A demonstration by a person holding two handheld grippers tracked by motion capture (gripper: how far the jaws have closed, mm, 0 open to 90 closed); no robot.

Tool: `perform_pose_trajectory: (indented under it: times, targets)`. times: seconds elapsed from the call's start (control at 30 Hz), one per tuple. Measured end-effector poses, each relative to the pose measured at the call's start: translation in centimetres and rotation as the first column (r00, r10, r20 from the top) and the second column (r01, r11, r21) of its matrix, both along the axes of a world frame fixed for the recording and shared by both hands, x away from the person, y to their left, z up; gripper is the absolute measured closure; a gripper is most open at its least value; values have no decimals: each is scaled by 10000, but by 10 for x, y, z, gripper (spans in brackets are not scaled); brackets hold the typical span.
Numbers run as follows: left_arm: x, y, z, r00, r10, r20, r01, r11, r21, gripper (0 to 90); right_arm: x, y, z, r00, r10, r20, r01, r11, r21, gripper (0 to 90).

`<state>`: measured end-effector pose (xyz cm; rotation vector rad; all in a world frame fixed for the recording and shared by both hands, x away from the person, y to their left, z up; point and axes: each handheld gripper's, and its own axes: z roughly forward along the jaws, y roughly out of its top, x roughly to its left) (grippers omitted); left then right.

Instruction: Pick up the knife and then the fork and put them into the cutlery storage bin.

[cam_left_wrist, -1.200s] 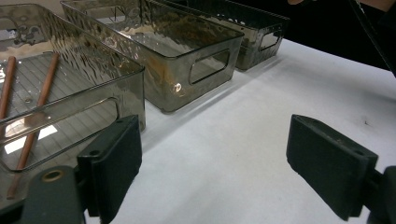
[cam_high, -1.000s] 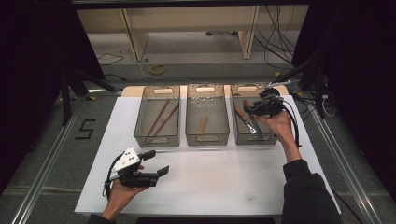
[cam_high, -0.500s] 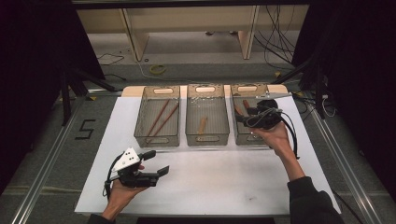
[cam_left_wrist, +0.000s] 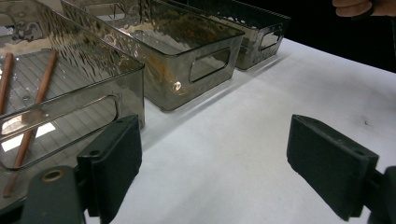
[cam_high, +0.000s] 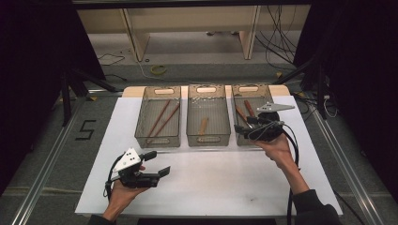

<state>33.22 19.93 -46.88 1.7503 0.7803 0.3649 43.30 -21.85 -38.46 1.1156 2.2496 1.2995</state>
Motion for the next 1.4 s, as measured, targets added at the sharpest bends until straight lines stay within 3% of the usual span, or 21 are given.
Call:
perform_pose_trajectory:
  times: [0.33,0.5,1.0,1.27,1.4]
  targets:
    - [2,0,-1,9999,52,-162,-57,9996,-270,175,-18,-2,-9,9997,245,2,-244,9987,445,312]
    - [3,-1,-1,9998,-5,-177,1,9998,-192,175,-27,-4,-14,9993,360,14,-360,9968,715,310]
    - [1,-2,-1,9996,-175,-232,172,9998,-120,174,-56,-8,-24,9968,699,378,-740,9898,1213,268]
    - [1,-3,-1,9993,-262,-279,260,9996,-78,173,-71,-8,-31,9936,794,799,-901,9859,1409,264]
    - [1,-3,-1,9990,-304,-314,298,9994,-197,173,-80,-10,-37,9932,884,758,-995,9826,1570,258]
